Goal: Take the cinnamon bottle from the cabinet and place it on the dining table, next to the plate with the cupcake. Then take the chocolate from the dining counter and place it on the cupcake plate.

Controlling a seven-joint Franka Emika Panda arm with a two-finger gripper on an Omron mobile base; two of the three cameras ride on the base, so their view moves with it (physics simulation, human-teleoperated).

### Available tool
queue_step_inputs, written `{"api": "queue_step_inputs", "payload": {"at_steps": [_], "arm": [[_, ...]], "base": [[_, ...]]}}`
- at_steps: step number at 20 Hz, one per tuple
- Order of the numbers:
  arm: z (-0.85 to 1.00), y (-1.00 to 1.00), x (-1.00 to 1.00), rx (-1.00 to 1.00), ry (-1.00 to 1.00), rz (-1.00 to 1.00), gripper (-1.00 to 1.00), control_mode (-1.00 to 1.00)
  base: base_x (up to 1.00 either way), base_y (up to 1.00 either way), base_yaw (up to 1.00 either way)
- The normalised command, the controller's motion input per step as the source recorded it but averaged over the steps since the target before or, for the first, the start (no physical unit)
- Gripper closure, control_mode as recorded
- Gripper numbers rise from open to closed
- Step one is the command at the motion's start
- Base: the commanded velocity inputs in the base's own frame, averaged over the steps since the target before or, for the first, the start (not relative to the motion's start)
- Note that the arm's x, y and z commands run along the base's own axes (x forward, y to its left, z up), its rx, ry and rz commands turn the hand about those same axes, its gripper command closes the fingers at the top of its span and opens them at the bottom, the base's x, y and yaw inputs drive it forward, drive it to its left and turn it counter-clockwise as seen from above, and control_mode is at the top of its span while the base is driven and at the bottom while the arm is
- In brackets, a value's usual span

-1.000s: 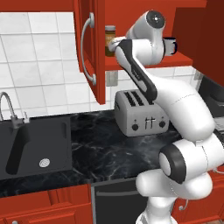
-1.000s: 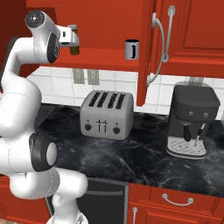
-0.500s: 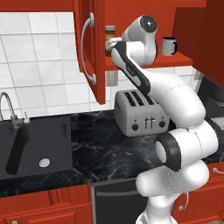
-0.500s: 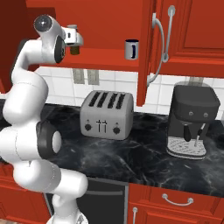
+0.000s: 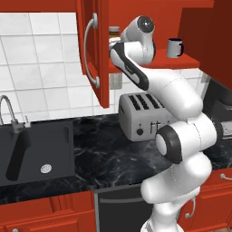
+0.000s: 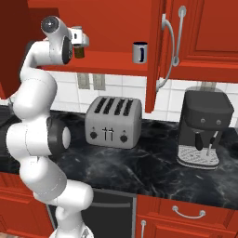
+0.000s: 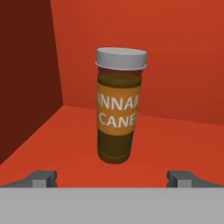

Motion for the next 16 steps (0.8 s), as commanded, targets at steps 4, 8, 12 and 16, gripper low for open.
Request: {"api": "queue_step_inputs", "payload": {"at_steps": [4,8,12,16], "arm": [[-0.02,0.0,0.38,0.0,0.0,0.0,-1.0,-1.0],[0.0,0.0,0.37,0.0,0.0,0.0,-1.0,-1.0],[0.0,0.0,0.34,0.0,0.0,0.0,-1.0,-1.0],[0.0,0.0,0.29,0.0,0.0,0.0,-1.0,-1.0]], "base": [[0.0,0.0,0.0],[0.0,0.0,0.0],[0.0,0.0,0.0],[0.0,0.0,0.0]]}}
